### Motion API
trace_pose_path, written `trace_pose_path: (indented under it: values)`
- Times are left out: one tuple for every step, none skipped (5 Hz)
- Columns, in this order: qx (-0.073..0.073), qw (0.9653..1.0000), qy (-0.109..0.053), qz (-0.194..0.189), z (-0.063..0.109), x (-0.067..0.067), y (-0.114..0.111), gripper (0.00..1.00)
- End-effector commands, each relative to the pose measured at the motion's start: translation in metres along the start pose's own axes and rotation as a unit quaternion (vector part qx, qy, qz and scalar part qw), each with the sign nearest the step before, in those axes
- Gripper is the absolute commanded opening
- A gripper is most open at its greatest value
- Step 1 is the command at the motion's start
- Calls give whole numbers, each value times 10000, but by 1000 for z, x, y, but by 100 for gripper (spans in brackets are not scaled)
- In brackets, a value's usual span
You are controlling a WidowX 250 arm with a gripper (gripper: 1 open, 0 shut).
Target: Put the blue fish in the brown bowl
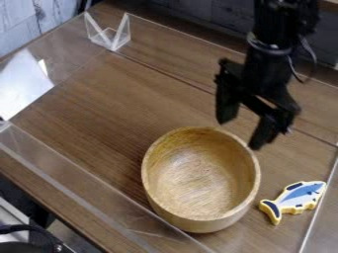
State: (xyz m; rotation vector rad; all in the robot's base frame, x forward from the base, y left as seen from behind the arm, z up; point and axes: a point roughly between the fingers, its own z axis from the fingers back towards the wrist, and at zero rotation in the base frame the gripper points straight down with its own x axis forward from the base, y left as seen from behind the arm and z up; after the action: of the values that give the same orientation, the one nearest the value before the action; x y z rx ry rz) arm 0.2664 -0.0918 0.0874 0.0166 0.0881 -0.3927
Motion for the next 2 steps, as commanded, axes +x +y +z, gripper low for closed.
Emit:
trace_pose_path:
  values:
    - [22, 9995, -285, -105, 4, 6, -22, 100]
    - [-2, 9993, -317, -176, -5, 8, -30, 100]
